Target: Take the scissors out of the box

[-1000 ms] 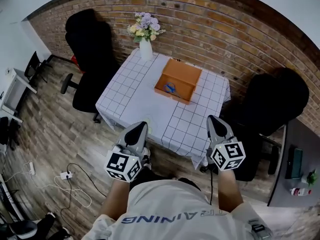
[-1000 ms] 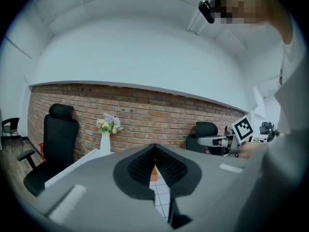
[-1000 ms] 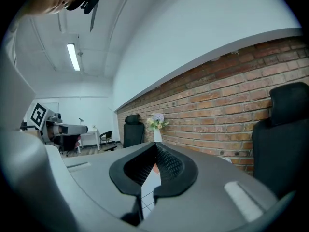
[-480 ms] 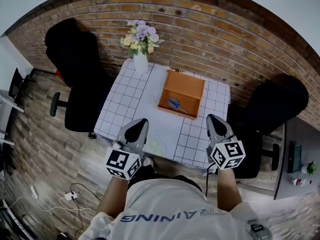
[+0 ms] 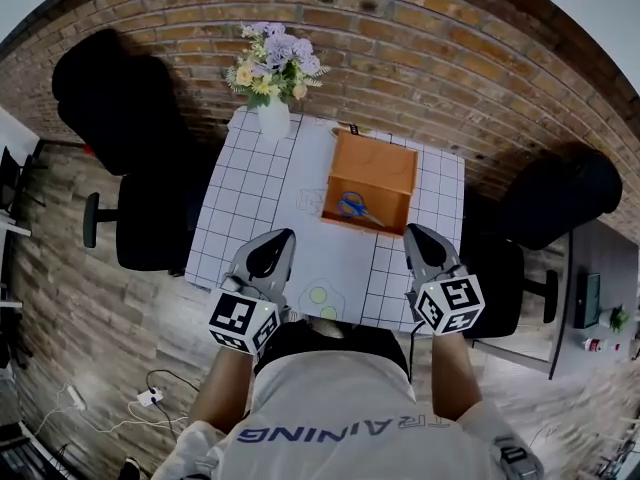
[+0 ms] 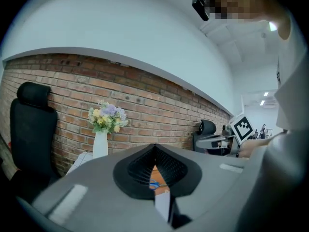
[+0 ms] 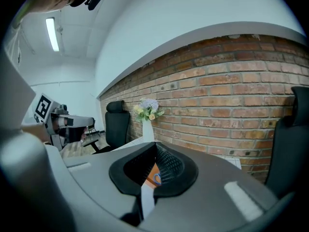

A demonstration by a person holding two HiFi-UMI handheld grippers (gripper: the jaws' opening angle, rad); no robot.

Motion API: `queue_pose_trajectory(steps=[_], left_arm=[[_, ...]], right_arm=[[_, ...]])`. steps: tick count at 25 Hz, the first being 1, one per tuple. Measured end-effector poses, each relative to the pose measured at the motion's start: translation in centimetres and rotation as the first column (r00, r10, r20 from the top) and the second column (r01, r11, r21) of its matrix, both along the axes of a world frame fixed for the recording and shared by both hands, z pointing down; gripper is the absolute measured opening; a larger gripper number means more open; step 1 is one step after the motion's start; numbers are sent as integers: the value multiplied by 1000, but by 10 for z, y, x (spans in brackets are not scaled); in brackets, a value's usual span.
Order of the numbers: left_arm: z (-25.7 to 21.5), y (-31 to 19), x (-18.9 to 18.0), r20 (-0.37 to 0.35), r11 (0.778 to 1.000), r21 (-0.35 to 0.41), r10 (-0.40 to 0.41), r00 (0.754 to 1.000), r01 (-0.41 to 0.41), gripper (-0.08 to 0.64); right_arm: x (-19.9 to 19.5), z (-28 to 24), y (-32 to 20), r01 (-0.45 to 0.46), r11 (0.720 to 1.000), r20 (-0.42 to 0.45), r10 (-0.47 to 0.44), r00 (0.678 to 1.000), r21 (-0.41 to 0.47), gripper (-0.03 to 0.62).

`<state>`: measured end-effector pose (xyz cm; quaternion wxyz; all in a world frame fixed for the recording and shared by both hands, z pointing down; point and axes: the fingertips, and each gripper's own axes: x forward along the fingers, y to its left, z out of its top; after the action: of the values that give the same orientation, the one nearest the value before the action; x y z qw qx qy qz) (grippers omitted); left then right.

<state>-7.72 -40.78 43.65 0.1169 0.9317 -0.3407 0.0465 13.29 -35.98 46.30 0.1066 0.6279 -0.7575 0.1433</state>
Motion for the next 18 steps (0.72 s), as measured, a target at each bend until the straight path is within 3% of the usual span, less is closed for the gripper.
queue_pose_trajectory(steps=[6,11,14,18], left_arm=[[8,-11,21,21,999,-21,-35,999,36,0],[16,-15,32,45,997,-47,-62,997,64,0],[22,-15,35,51,995,-64,-74,996,77,0],[35,-11,29,62,990,-97,-94,994,100,0]], right_arm=[[13,23,-26,69,995,8,-69,998,-75,18],[13,46,-49,158,974,-19,-163,986,-163,42],[7,73,-64,215,940,-62,-239,969,-266,71],[-6,113,-77,280,870,-104,-349,931,-407,108]])
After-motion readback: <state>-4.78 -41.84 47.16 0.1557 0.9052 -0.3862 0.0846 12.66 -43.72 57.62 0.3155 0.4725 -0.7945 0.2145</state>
